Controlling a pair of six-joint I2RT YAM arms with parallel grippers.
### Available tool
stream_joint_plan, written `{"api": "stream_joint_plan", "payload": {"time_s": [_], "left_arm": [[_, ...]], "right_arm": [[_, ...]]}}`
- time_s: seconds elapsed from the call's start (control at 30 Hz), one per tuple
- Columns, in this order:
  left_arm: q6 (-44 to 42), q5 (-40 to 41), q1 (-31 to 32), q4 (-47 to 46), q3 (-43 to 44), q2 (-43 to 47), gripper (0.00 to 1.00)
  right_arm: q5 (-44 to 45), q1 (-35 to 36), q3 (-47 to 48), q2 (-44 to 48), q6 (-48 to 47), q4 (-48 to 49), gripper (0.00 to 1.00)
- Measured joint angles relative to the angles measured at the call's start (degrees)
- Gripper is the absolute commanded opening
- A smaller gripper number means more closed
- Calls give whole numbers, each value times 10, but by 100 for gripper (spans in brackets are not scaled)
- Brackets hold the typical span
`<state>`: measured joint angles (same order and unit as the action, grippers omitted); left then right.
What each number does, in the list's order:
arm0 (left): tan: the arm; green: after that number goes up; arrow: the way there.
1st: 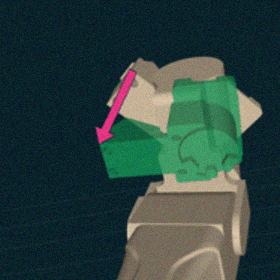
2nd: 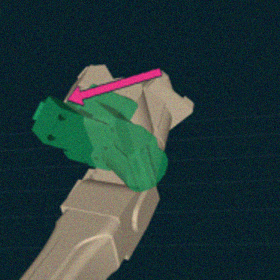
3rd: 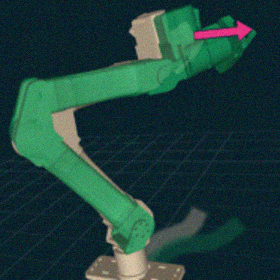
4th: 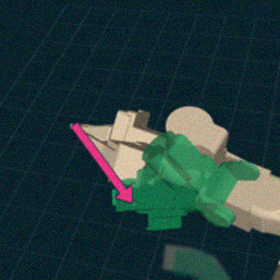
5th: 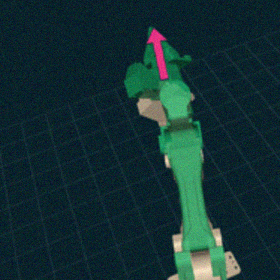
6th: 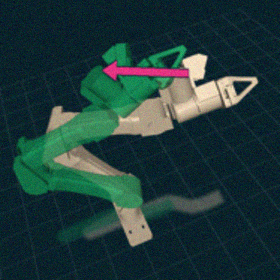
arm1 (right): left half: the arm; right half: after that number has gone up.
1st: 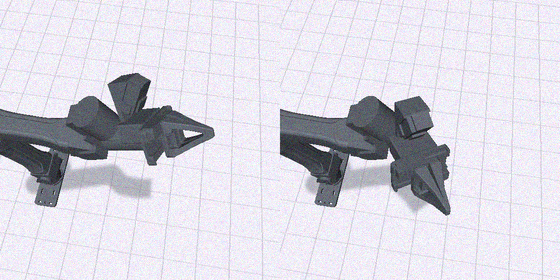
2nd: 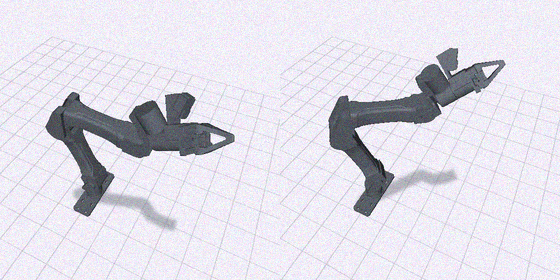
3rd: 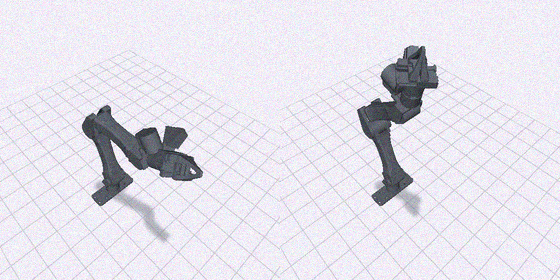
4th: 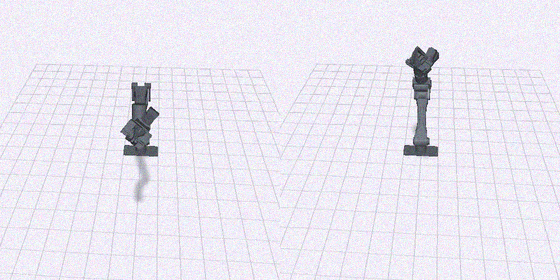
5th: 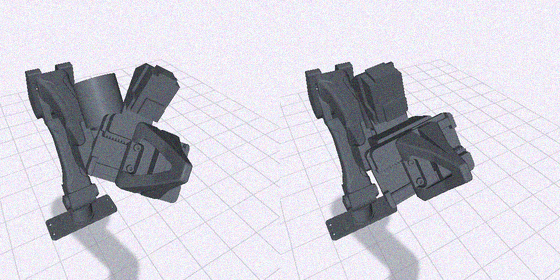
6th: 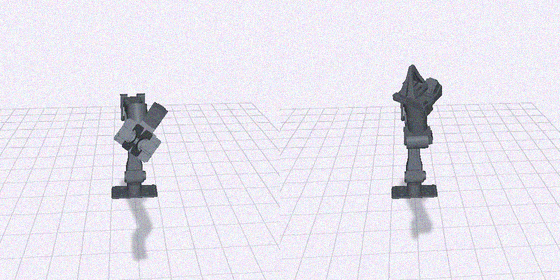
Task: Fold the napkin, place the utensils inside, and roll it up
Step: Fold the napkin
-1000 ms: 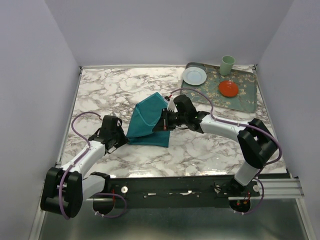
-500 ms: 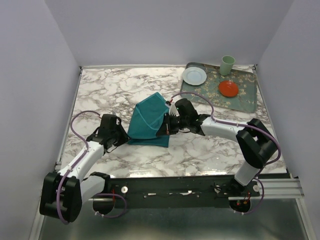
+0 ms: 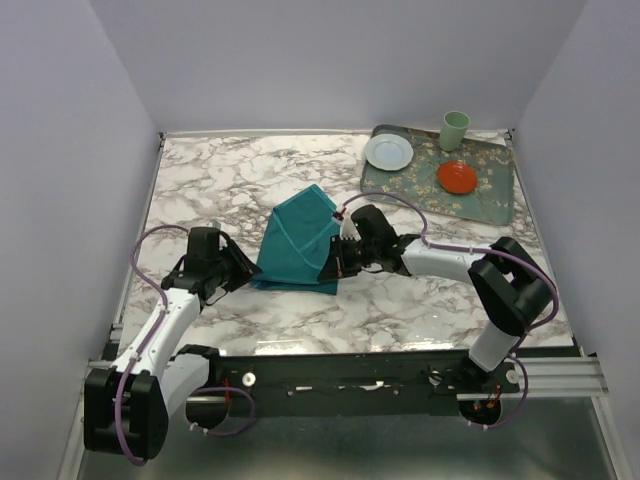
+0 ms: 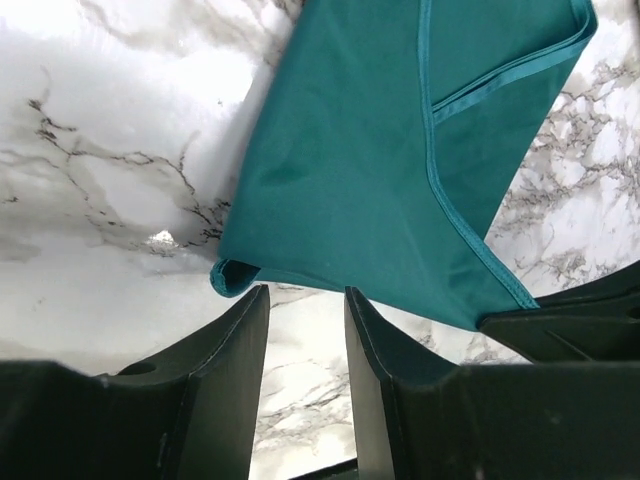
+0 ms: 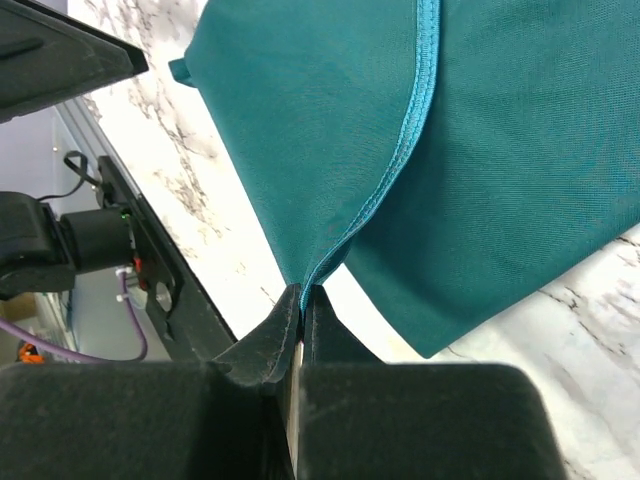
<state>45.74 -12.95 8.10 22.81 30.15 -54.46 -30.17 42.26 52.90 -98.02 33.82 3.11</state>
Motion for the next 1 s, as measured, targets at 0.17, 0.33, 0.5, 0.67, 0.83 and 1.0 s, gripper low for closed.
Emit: {"api": "stream_joint_plan", "payload": {"time_s": [0.17,0.33,0.5,0.67,0.83,1.0], "left_arm": [[9,-29,-7,-11,-19,-18,42],[16,-36,-14,-15,-25,-20,43],[19,-36,-21,-15,-25,-15,42],[19,-36,-27,-14,-25,-13,45],[19,-32,-43,-4,-25,-7,48],[21,-7,-59,19,-7,3,49]], "right_arm": [[10,0,-10,0,-9,0,18],[32,0,-25,0,-21,-7,34],[69,0,-24,11,-50,-60,47],[106,0,-15,77,-101,-130,58],[181,28,27,134,-179,-190,70],[224,119,118,89,-274,-215,81]]}}
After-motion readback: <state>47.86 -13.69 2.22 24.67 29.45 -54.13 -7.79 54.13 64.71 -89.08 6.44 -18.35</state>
